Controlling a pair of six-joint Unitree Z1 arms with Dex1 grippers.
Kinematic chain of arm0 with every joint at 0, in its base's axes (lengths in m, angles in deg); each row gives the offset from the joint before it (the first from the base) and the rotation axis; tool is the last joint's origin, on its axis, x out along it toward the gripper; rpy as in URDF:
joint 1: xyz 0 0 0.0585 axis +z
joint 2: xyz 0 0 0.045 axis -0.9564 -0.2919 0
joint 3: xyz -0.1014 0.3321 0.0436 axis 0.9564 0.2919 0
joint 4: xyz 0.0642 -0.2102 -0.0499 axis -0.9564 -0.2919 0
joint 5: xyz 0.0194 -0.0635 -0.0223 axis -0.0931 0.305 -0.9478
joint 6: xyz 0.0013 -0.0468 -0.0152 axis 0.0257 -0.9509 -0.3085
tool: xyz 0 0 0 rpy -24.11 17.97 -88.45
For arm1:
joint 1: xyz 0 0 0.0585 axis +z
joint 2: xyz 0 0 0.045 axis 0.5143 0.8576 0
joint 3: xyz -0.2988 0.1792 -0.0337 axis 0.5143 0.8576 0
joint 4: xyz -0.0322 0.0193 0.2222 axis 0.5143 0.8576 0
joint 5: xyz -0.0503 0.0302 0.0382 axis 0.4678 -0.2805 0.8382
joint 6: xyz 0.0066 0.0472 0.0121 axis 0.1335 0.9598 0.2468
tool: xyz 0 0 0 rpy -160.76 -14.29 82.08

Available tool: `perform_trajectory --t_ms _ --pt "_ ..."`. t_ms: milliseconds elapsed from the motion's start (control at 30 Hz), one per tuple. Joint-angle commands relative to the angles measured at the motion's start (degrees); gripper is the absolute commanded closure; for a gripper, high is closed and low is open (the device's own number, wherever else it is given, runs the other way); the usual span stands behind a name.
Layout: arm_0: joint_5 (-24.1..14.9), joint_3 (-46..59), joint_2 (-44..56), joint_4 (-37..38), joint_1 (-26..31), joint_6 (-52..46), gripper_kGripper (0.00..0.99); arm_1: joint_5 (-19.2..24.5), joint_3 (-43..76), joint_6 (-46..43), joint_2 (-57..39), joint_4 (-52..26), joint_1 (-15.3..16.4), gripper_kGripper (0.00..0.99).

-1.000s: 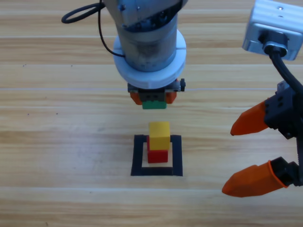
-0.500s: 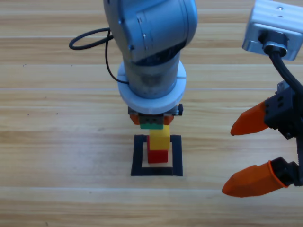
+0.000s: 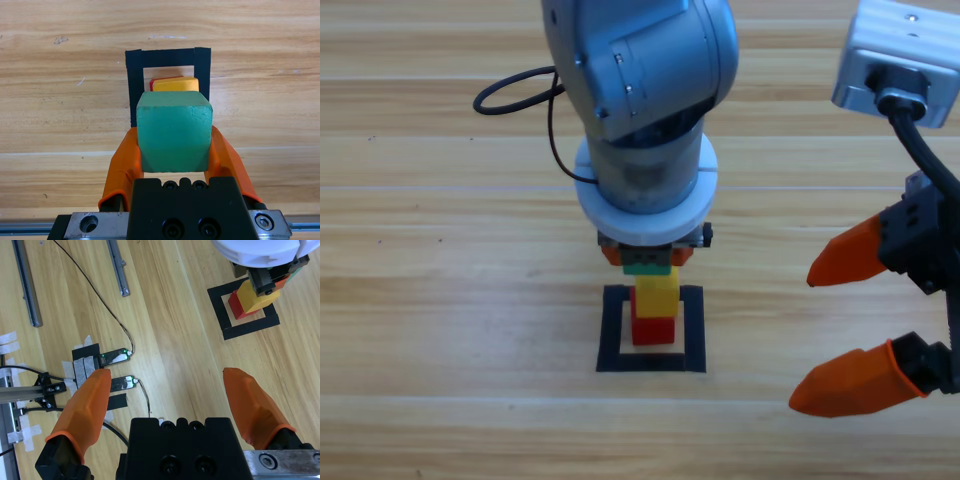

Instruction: Stack the blocks in the rectangular block: red at the bottom, yellow in the middle, green on top

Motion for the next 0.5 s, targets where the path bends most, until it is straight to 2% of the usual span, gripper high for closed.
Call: perform_trajectory --t_ms 33,500 --pt "0.65 1.13 -2.32 0.93 -1.03 -0.23 0.982 0.29 1.51 0.0 -0.66 0.86 -0.33 0.0" --pt "1.0 0.95 -3.99 1.55 -1.03 -1.46 0.981 0.29 1.59 0.0 -0.75 0.86 -0.33 0.0"
